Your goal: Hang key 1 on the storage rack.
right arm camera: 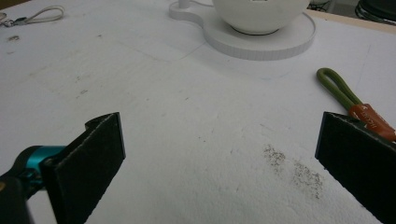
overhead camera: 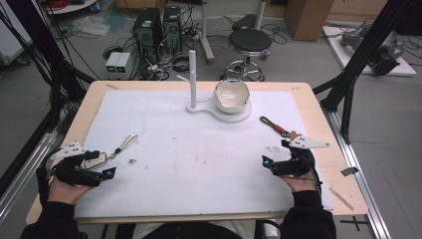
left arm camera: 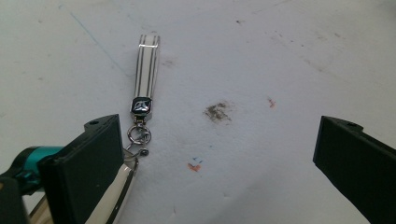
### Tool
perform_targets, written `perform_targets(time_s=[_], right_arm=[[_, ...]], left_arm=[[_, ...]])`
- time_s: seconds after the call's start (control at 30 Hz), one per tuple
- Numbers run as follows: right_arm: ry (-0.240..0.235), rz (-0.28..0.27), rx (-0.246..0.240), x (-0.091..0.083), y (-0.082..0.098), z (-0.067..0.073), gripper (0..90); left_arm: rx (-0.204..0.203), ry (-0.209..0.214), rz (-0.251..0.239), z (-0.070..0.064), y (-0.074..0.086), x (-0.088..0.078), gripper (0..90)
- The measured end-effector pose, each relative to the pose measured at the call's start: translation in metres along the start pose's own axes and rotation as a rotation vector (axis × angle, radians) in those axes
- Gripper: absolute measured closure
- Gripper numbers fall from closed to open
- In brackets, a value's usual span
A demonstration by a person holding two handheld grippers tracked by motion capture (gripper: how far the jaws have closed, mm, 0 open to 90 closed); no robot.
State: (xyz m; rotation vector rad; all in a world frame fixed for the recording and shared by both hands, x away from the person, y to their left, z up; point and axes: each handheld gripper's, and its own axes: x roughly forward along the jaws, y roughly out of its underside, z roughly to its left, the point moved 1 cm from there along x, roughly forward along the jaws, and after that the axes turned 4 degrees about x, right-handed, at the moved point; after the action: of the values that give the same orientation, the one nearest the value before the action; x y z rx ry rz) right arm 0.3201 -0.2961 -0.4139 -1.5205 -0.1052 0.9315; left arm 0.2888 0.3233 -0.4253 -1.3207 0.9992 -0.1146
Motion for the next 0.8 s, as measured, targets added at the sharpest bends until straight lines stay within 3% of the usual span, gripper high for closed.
perform_targets(time_s=[0.8], right_arm=[[0.000, 0.010, 0.019, 0.0039, -0.0068, -0.0019, 0.6]], left_arm=[[-0.004, -0.013, -0.004, 0.0001, 0.0020, -0.0001, 2.2]])
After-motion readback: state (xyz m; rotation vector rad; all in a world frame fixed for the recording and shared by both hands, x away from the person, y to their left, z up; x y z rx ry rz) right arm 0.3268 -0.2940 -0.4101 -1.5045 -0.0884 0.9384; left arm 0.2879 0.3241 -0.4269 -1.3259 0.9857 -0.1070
